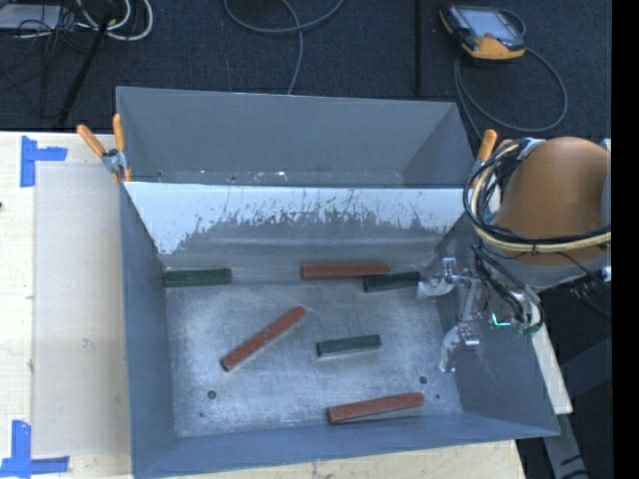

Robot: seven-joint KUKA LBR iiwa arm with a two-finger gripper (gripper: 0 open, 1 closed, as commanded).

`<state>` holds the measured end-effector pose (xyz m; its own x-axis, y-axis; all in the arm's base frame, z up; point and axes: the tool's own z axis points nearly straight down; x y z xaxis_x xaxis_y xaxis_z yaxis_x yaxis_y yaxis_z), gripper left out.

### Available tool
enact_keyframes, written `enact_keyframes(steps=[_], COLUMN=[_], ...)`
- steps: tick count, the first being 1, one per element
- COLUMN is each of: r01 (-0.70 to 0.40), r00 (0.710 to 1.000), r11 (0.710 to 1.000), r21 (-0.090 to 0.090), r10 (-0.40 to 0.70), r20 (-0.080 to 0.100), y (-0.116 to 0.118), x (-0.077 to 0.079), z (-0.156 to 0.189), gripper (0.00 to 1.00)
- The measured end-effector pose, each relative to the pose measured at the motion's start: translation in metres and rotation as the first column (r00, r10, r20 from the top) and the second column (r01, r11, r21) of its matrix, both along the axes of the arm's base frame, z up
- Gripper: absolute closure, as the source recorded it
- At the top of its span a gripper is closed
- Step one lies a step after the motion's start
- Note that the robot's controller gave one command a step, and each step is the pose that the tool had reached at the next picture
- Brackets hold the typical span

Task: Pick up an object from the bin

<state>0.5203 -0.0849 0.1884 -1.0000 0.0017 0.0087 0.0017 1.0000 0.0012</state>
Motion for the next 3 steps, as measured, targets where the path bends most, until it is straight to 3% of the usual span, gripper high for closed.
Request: enact_keyframes(steps=[1,2,3], r01=[-0.003,-0.02,-0.209], r00=[1.0,1.0,0.978], r11=[1.0,1.0,0.978], r21=[-0.001,-0.003,-0.004], r10=[0.003,0.02,0.209], r20=[0.007,0.015,0.018], y=[0.0,0.012,0.029], x=[0.002,0.004,0.054], z=[0.004,-0.04,-0.113], gripper=[0.0,0.0,1.0])
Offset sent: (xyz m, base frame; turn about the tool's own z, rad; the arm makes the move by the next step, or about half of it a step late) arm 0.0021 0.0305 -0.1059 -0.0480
